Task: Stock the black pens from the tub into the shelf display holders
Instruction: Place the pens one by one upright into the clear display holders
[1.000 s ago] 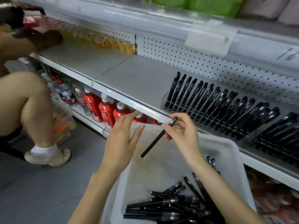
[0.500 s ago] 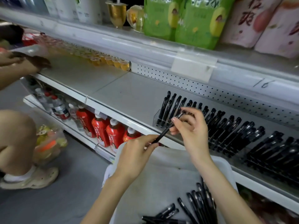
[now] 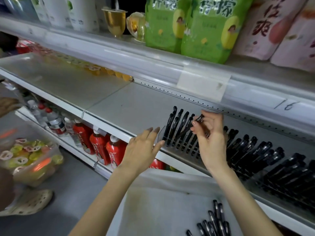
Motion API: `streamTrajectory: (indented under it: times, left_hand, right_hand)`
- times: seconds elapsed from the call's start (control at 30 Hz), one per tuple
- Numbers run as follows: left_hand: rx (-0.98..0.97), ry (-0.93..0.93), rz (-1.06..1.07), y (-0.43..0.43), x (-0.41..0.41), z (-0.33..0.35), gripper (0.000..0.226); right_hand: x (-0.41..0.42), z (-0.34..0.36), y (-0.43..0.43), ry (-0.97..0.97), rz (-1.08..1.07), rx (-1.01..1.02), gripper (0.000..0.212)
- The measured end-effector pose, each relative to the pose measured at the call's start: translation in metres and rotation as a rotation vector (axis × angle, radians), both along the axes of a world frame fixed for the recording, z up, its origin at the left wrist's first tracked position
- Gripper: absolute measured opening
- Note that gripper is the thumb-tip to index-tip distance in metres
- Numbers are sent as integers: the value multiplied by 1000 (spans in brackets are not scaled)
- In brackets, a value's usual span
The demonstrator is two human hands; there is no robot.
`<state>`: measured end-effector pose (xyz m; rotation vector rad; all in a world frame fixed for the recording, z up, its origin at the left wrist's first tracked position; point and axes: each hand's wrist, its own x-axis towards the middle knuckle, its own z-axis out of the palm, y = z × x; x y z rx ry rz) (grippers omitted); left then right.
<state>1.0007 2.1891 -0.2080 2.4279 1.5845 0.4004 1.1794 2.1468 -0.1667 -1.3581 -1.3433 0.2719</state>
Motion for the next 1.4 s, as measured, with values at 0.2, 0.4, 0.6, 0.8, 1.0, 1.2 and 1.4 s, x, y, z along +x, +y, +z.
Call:
streamTrajectory:
  times: [0.2,0.4,0.6,0.8,1.0,1.2,1.4]
  left_hand:
    - [-82,23,-24,4,3,-12,63]
    - [-83,-9,-22,5,4,-16,66]
    - [-28,-64,3,7,2,-13,73]
    - [-21,-66,12,6,1,-13,71]
    - [-20,-95,27,-5,-6,-7,73]
    - [-19,-172,84,-32,-28,-1,80]
    - [-75,-277,173,-85,-52,-11,67]
  right_hand:
    - [0,-8,10,-93,33,24,37]
    - [-3,-14,19,-279,6,32,29]
    - [-5,-6,22,-377,-7,-16,27]
    - [-7,1,21,-412,-25,-48,23]
    - [-8,-4,21,-547,-32,-31,24]
    - [-9,-2,17,-554,-44,-89,34]
    - [-9,-8,-25,-286,-14,-91,29]
